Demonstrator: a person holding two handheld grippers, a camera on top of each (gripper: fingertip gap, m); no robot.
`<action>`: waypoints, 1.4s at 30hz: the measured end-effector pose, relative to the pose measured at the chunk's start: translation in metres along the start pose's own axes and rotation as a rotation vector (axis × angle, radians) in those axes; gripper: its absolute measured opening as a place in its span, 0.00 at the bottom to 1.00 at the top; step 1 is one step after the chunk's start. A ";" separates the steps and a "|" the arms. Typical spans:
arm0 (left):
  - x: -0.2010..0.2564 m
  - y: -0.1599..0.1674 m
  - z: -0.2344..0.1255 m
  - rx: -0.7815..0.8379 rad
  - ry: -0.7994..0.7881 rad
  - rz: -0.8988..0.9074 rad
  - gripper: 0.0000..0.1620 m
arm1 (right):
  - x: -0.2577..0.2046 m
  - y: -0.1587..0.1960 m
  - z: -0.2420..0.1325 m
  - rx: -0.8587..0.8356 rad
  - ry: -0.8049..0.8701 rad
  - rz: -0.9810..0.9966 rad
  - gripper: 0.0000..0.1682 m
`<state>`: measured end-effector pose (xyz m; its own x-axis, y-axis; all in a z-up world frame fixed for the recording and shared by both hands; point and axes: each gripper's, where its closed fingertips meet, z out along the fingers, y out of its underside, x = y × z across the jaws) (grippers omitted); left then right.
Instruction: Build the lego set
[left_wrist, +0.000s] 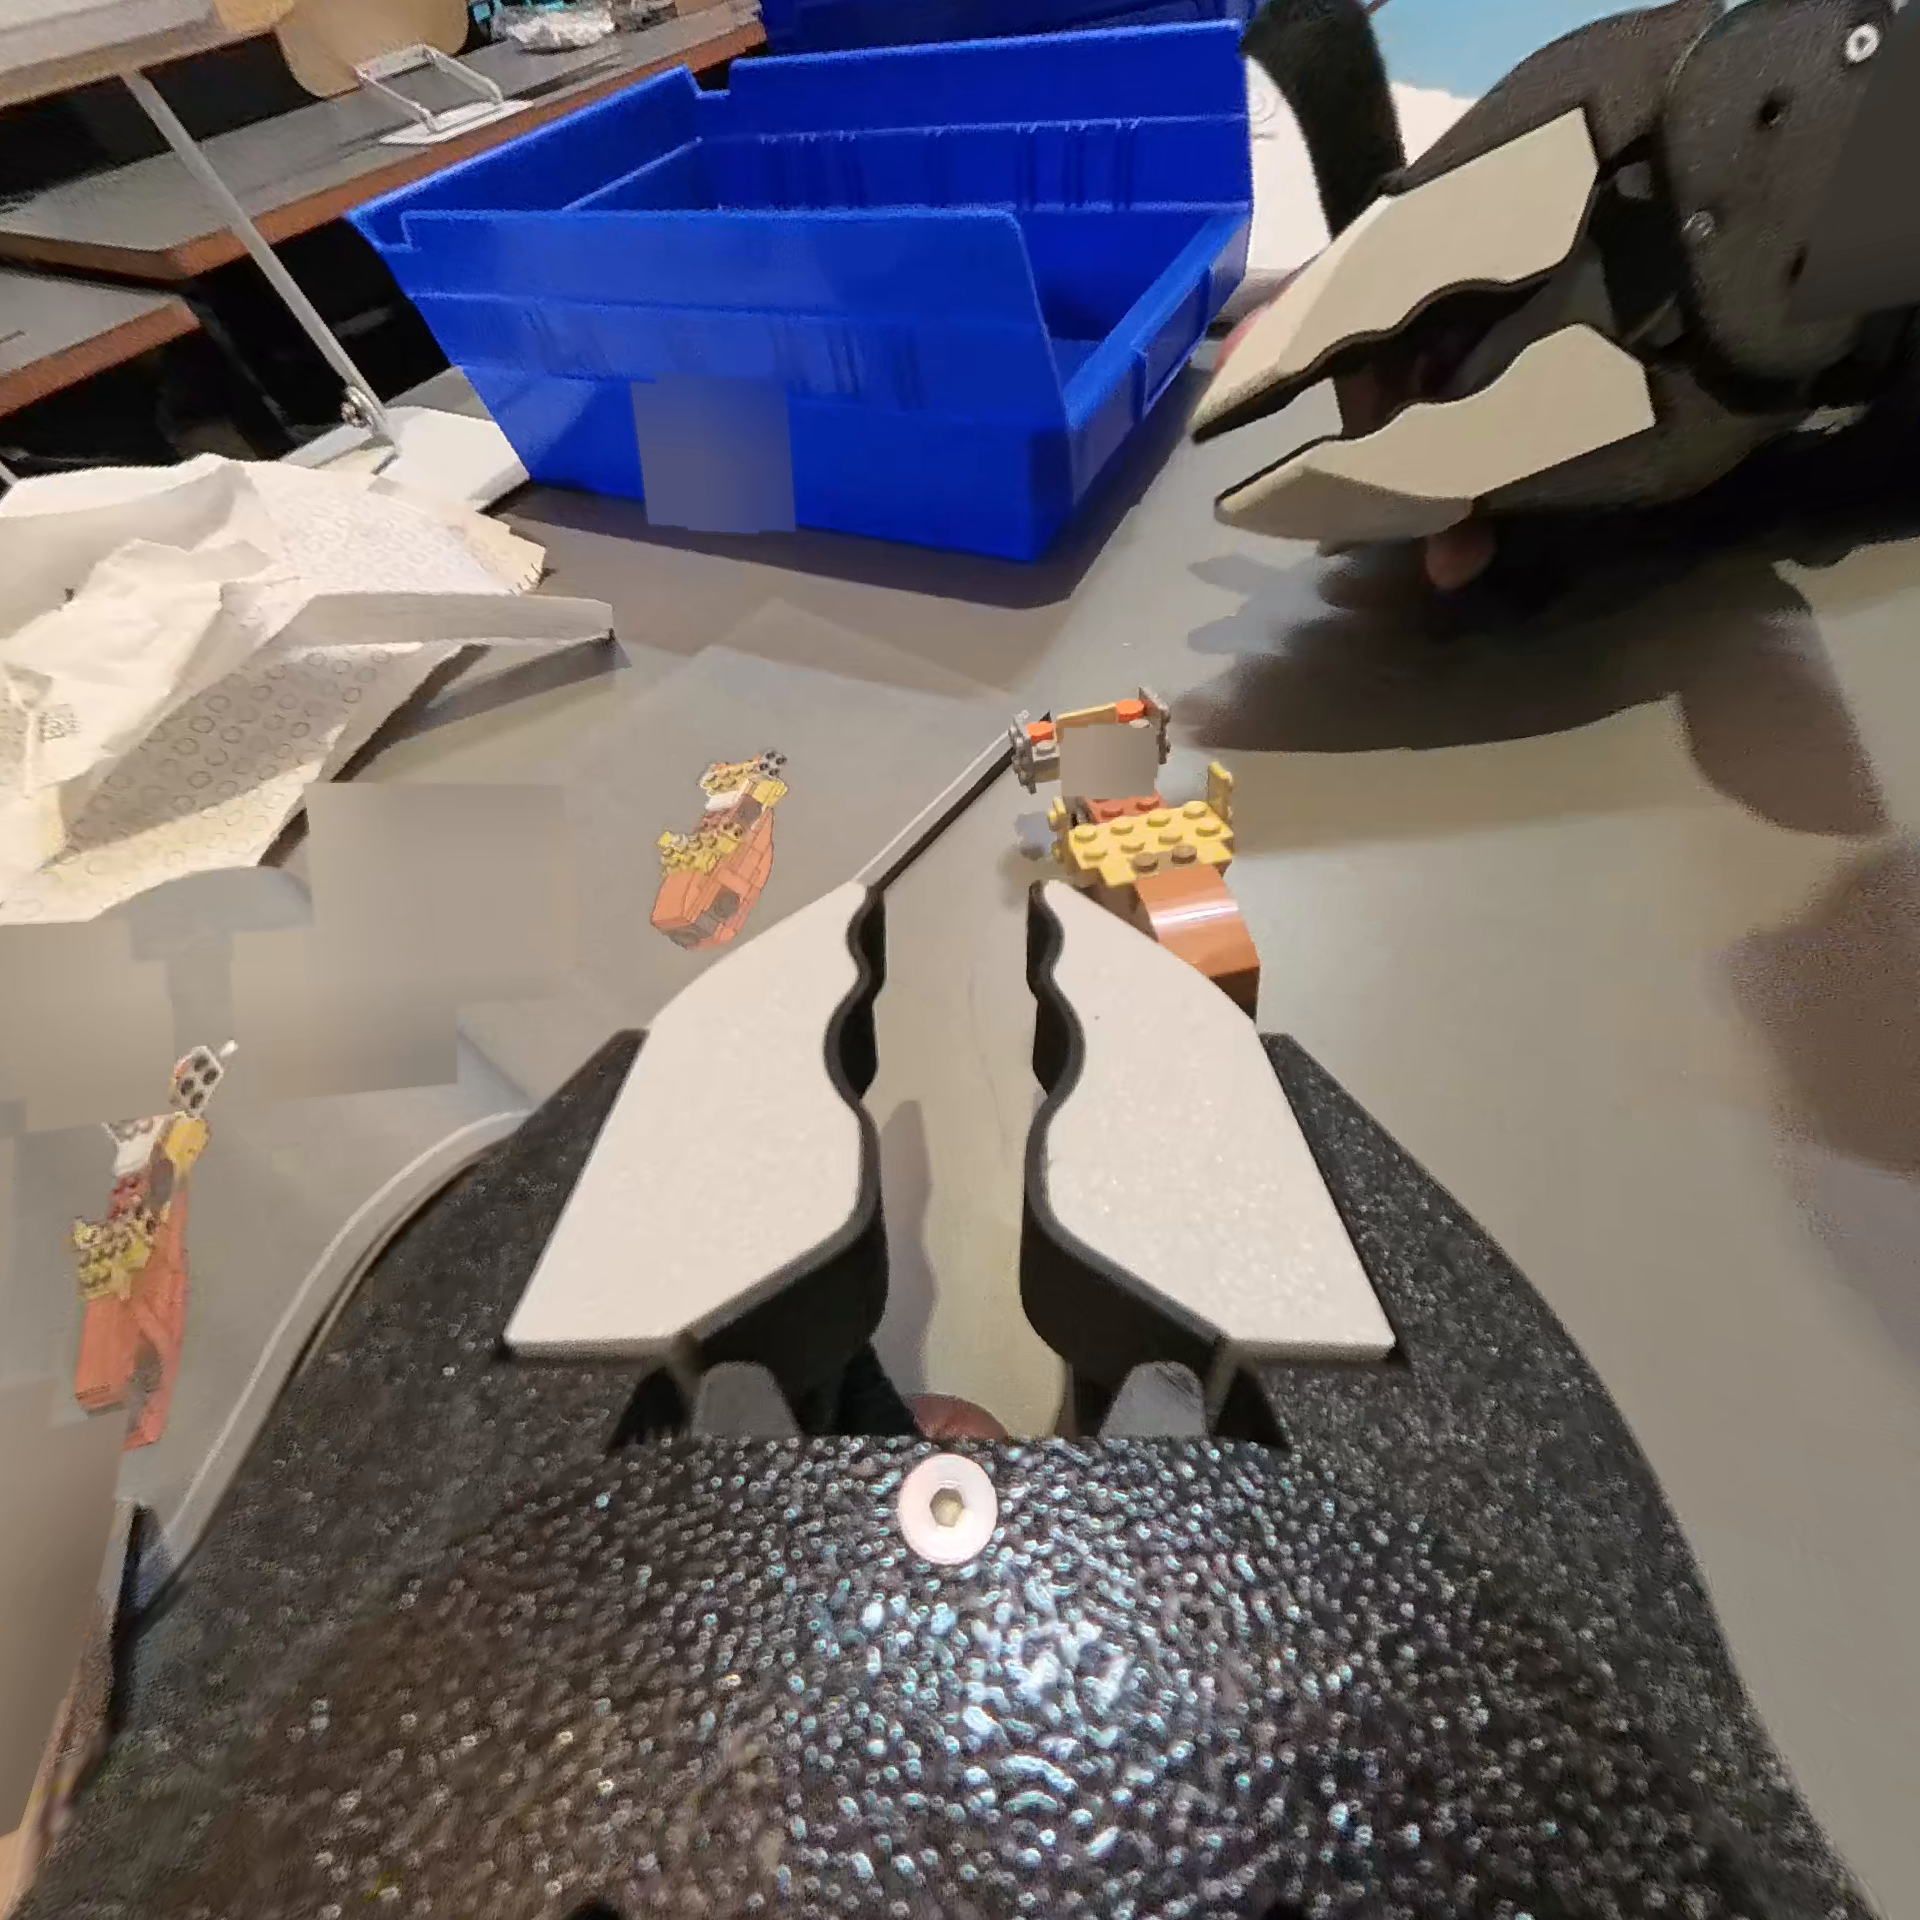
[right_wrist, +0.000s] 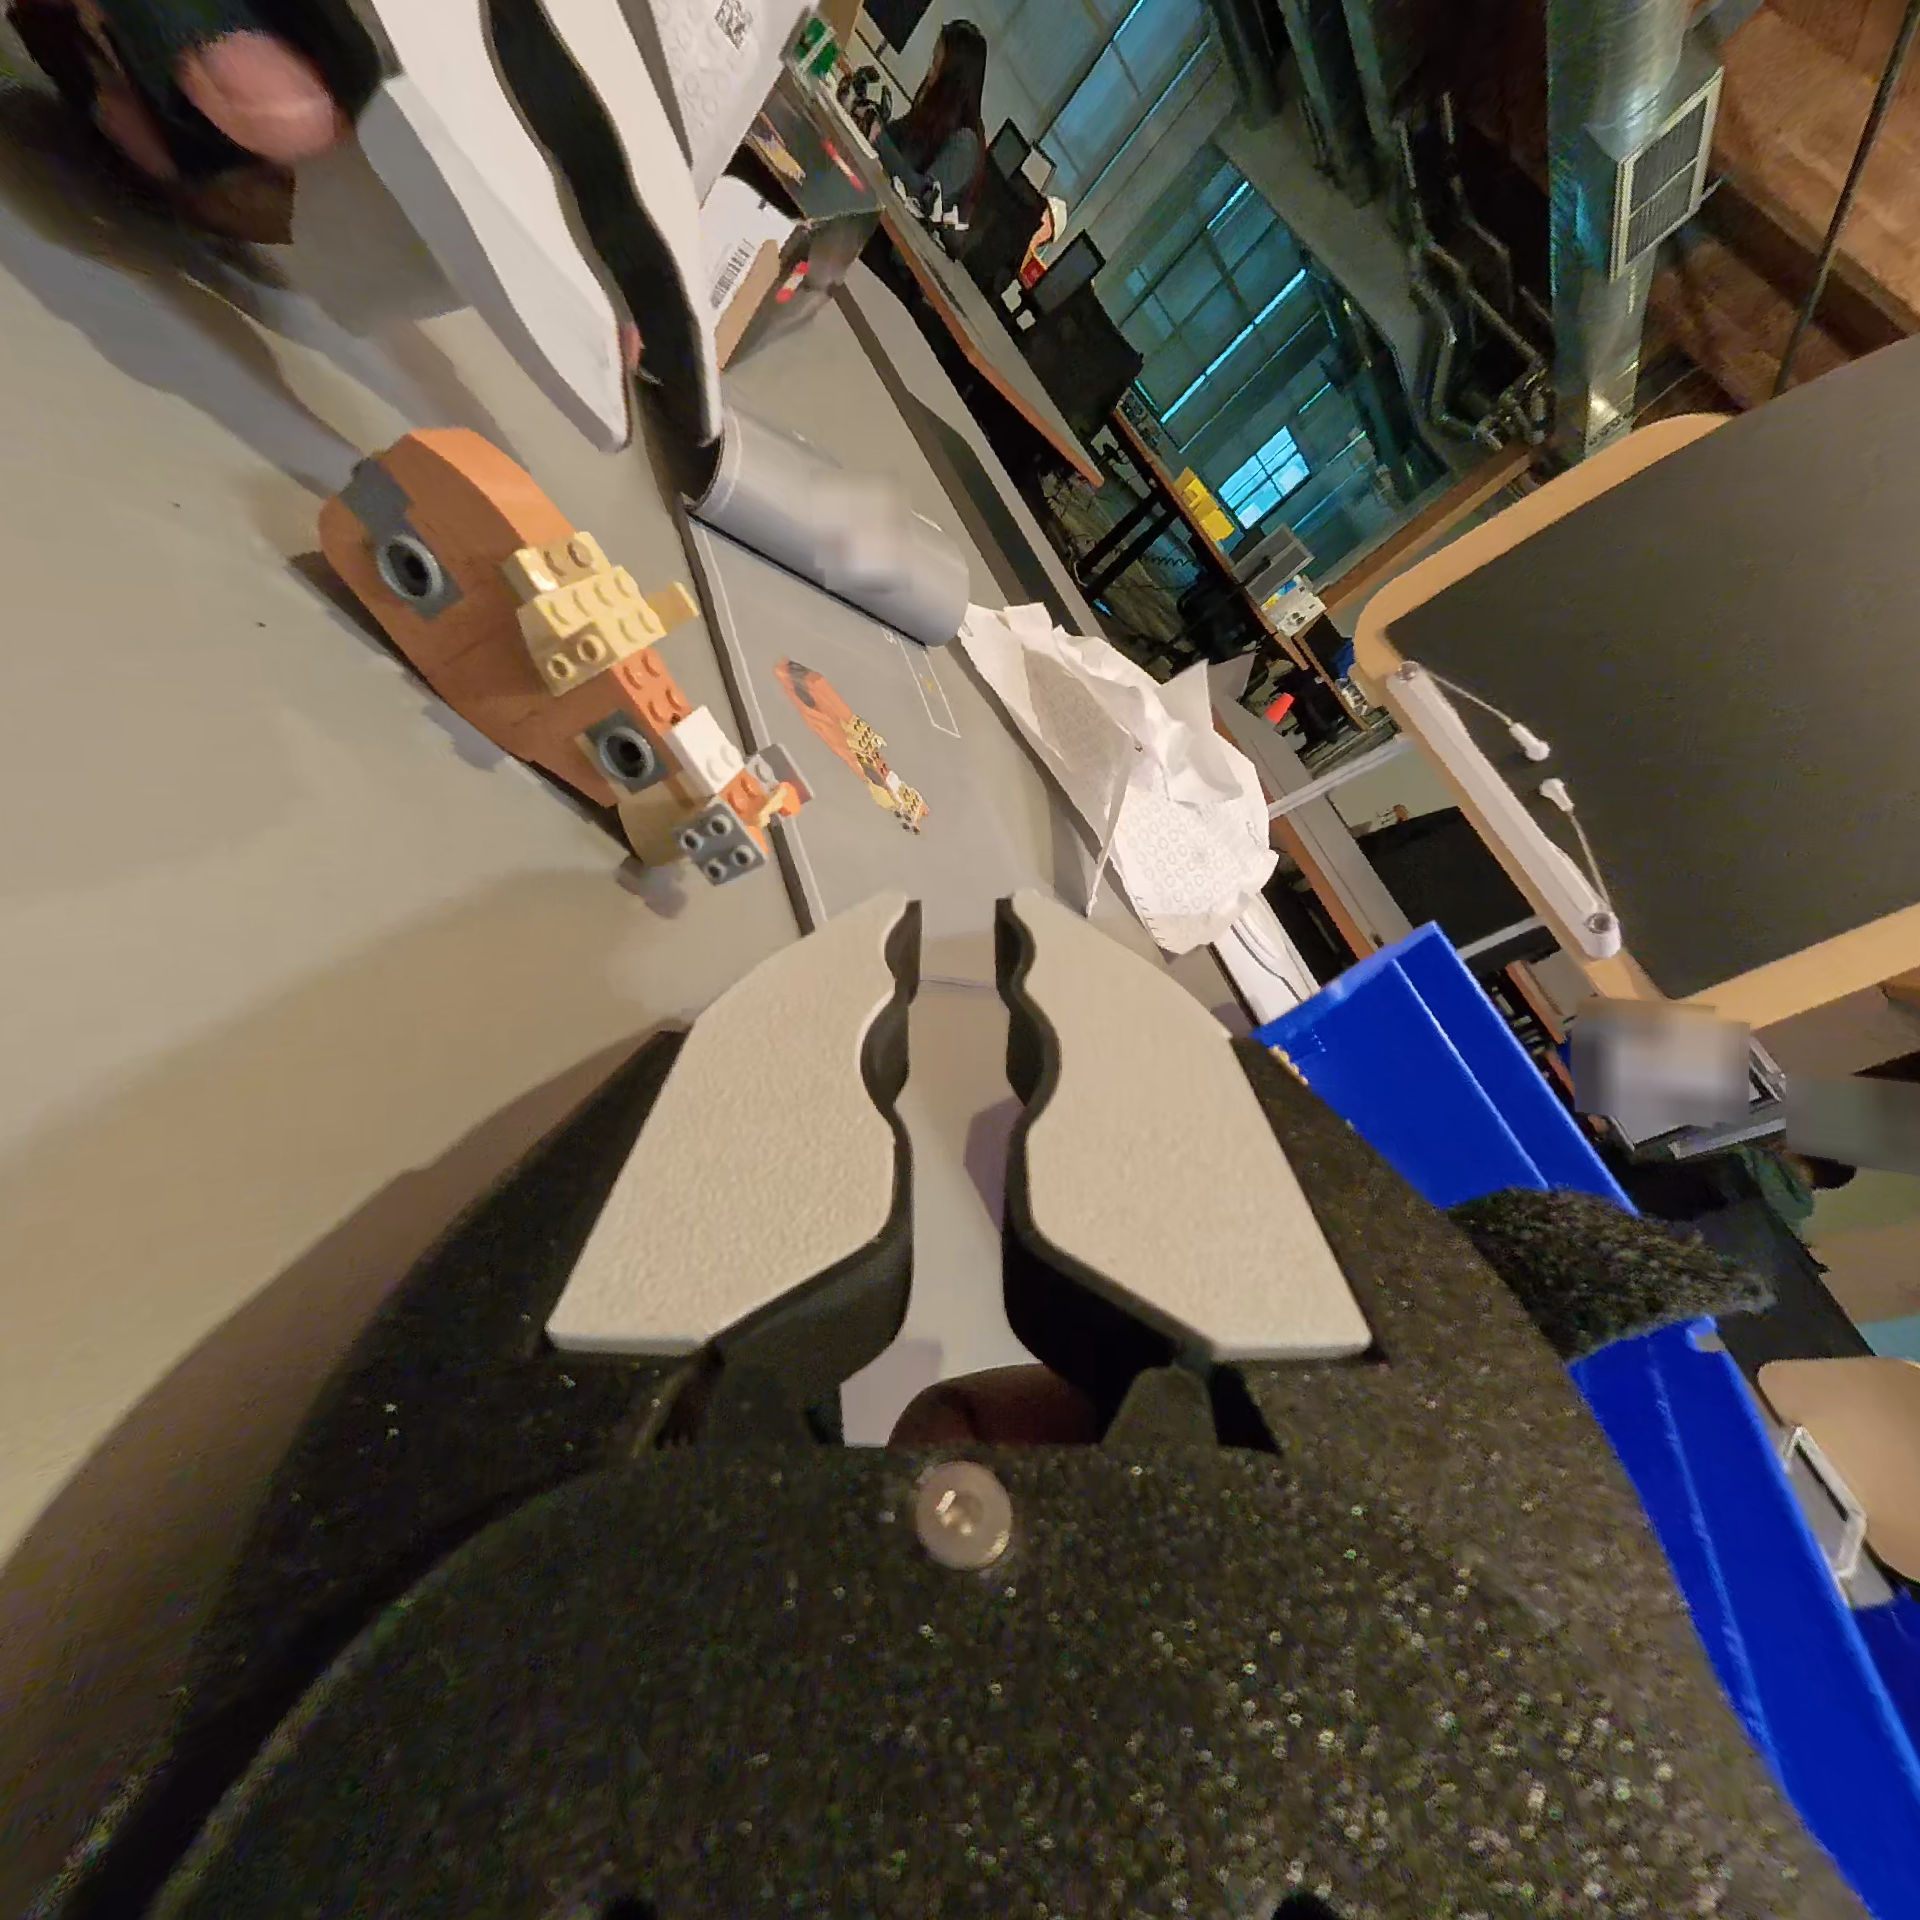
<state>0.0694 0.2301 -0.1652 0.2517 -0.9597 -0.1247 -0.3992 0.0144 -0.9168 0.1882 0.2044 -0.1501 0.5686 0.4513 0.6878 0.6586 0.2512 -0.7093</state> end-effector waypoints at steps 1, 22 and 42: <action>-0.001 -0.003 0.001 0.011 -0.007 0.024 0.16 | 0.001 0.001 -0.004 -0.004 0.003 0.010 0.08; 0.005 -0.143 0.087 -0.014 0.177 0.486 0.16 | 0.016 0.039 -0.039 -0.096 -0.025 0.145 0.08; -0.006 -0.143 0.113 0.115 0.207 0.284 0.12 | 0.016 0.045 -0.038 -0.135 -0.044 0.183 0.02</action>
<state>0.2244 0.2651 -0.0766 -0.0431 -0.9493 -0.3114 -0.3224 0.3083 -0.8950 0.2459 0.1904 -0.1649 0.6646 0.5162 0.5402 0.6083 0.0460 -0.7924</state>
